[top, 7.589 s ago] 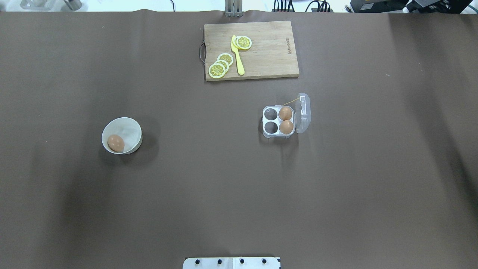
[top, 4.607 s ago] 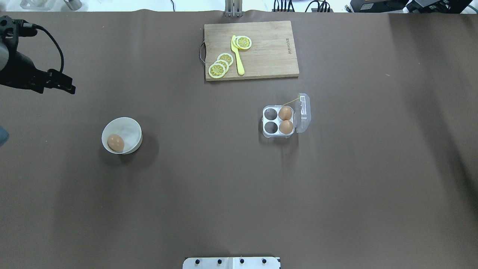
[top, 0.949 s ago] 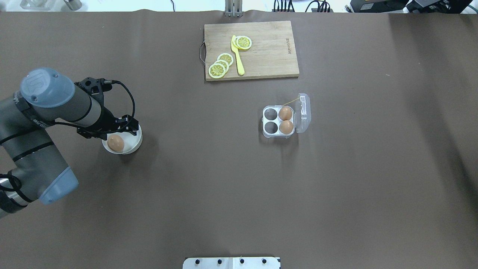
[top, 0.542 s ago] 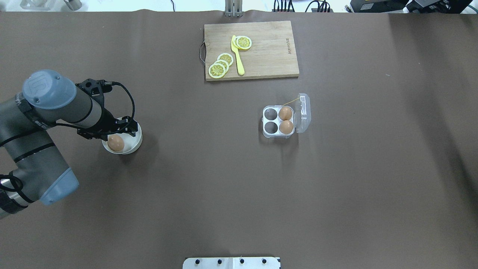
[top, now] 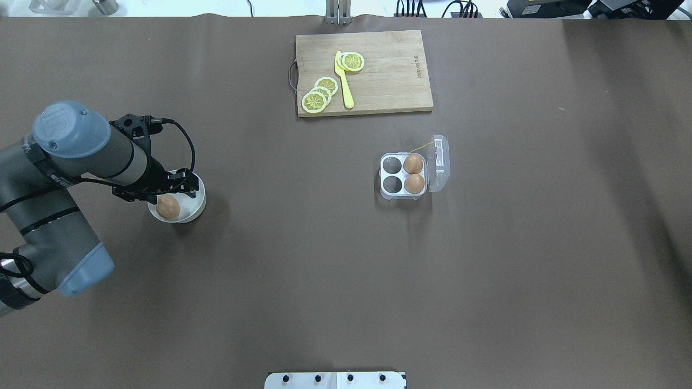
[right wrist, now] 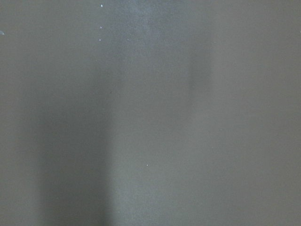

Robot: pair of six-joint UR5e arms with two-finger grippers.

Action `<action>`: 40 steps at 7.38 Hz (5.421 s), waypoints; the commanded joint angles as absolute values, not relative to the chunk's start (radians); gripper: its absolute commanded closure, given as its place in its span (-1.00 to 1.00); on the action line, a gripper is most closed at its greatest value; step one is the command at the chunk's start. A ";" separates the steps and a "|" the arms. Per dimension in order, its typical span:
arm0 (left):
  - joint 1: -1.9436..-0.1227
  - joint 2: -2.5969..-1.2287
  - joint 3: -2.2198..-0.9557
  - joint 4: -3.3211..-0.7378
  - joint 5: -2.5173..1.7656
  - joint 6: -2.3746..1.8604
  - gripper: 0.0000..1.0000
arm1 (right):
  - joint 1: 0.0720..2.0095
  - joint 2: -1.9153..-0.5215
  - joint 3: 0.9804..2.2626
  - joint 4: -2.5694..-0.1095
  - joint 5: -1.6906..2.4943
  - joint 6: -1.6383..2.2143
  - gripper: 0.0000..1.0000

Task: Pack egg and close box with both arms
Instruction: 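Lower the left gripper into the bowl and close it on the egg, then lift the egg with the left gripper and carry it to the egg box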

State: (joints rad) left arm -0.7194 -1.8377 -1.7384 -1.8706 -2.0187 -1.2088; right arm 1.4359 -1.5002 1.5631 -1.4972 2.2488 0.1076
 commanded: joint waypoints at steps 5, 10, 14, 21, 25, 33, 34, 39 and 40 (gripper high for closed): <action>-0.715 -1.847 -1.720 -1.871 -2.017 -1.209 -0.74 | 1.433 -1.500 1.559 -1.497 2.249 0.107 -1.00; -0.712 -1.847 -1.704 -1.875 -2.017 -1.207 -0.74 | 1.430 -1.500 1.557 -1.497 2.249 0.109 -1.00; -0.700 -1.844 -1.695 -1.876 -2.011 -1.207 -0.63 | 1.427 -1.500 1.555 -1.497 2.247 0.107 -1.00; -0.698 -1.845 -1.717 -1.876 -2.005 -1.209 -0.45 | 1.424 -1.499 1.557 -1.497 2.249 0.114 -1.00; -0.690 -1.844 -1.703 -1.876 -2.003 -1.209 -0.38 | 1.422 -1.499 1.557 -1.497 2.249 0.112 -1.00; -0.692 -1.842 -1.782 -1.853 -2.020 -1.200 0.71 | 1.419 -1.499 1.557 -1.497 2.247 0.115 -1.00; -0.692 -1.859 -1.804 -1.785 -2.022 -1.200 0.71 | 1.417 -1.499 1.557 -1.497 2.249 0.115 -1.00; -0.733 -2.133 -1.844 -1.513 -2.062 -1.183 0.72 | 1.416 -1.500 1.555 -1.497 2.249 0.115 -1.00; -0.732 -2.198 -1.810 -1.513 -2.062 -1.187 0.72 | 1.416 -1.500 1.555 -1.497 2.249 0.115 -1.00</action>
State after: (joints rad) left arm -0.7318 -2.1164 -1.8387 -1.5306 -2.0614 -1.1825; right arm 1.4159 -1.5000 1.5557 -1.4972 2.2488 0.1150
